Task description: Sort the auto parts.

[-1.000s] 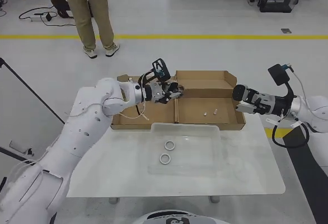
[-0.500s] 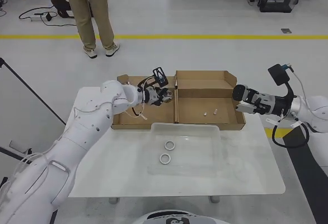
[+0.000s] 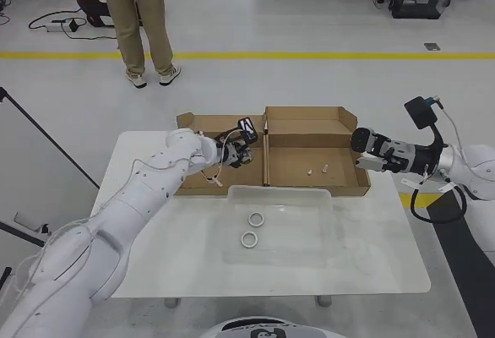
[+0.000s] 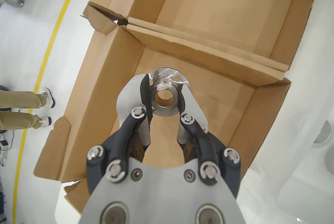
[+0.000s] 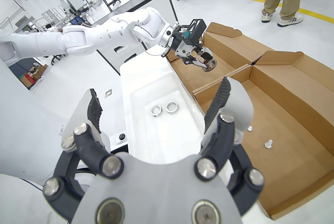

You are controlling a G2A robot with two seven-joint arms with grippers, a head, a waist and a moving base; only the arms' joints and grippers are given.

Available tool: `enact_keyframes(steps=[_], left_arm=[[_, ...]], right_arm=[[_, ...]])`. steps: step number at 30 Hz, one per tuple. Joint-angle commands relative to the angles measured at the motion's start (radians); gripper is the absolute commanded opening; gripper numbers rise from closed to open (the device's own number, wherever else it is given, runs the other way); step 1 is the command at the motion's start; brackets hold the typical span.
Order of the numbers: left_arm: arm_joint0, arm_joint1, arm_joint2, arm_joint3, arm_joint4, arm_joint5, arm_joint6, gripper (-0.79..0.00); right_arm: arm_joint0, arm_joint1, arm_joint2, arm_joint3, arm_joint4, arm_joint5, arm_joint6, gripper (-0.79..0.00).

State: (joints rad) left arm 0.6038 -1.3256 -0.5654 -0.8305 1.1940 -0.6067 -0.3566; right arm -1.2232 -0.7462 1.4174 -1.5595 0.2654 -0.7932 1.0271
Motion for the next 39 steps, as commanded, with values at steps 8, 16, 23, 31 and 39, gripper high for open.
enact_keyframes(steps=[8,16,23,31,39], left_arm=[[-0.040,-0.069,0.074,0.144,0.056,-0.020,0.039,-0.785],[-0.058,-0.132,0.123,0.254,0.092,-0.023,0.079,-0.785],[-0.079,-0.175,0.146,0.335,0.120,-0.024,0.110,-0.785],[-0.101,-0.205,0.149,0.408,0.137,-0.026,0.148,0.000],[-0.128,-0.214,0.135,0.449,0.141,-0.029,0.191,0.000]], right_arm=[[0.000,0.000,0.000,0.000,0.000,0.000,0.000,0.000],[0.000,0.000,0.000,0.000,0.000,0.000,0.000,0.000],[0.000,0.000,0.000,0.000,0.000,0.000,0.000,0.000],[0.000,0.000,0.000,0.000,0.000,0.000,0.000,0.000],[0.000,0.000,0.000,0.000,0.000,0.000,0.000,0.000]])
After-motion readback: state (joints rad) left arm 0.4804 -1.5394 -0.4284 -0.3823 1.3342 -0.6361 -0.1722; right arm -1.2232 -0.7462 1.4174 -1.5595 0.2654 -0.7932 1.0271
